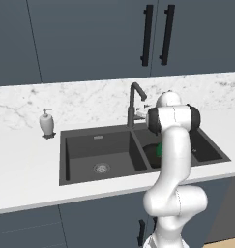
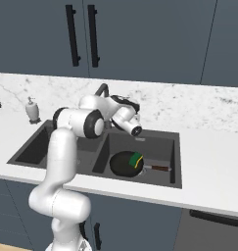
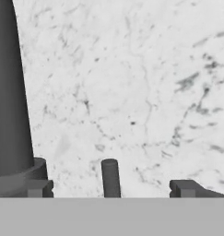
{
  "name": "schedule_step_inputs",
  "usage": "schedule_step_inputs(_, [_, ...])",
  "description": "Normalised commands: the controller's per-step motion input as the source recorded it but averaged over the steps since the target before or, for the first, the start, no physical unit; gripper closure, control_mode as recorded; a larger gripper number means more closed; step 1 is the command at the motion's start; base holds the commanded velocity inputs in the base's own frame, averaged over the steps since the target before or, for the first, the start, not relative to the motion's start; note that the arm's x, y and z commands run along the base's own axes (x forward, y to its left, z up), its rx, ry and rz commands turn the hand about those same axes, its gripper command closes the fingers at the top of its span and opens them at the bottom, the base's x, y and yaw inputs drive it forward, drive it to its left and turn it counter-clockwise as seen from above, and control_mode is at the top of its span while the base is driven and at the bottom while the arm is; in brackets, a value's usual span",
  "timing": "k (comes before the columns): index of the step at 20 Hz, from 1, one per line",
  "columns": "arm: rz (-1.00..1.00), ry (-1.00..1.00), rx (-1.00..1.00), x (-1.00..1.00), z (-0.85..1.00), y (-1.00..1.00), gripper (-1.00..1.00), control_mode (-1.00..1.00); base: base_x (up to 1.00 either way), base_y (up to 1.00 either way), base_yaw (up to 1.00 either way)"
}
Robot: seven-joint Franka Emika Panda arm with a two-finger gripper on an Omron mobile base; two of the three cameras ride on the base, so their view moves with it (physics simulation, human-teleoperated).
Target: Pick the pan and sponge and place them into the sink. Then turn on the water.
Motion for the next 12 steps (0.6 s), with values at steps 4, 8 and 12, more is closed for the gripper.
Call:
schedule_step_inputs(4, [0.0,0.05,0.01,0.47,-0.15,-0.03,-1.0,-1.0,0.0,0.0,0.0])
schedule_step_inputs(8, [0.0,0.06,0.0,0.5,-0.1,-0.01,-1.0,-1.0,0.0,0.0,0.0])
schedule_step_inputs(12, [0.0,0.07,0.0,0.51,-0.15,0.0,-1.0,-1.0,0.0,0.0,0.0])
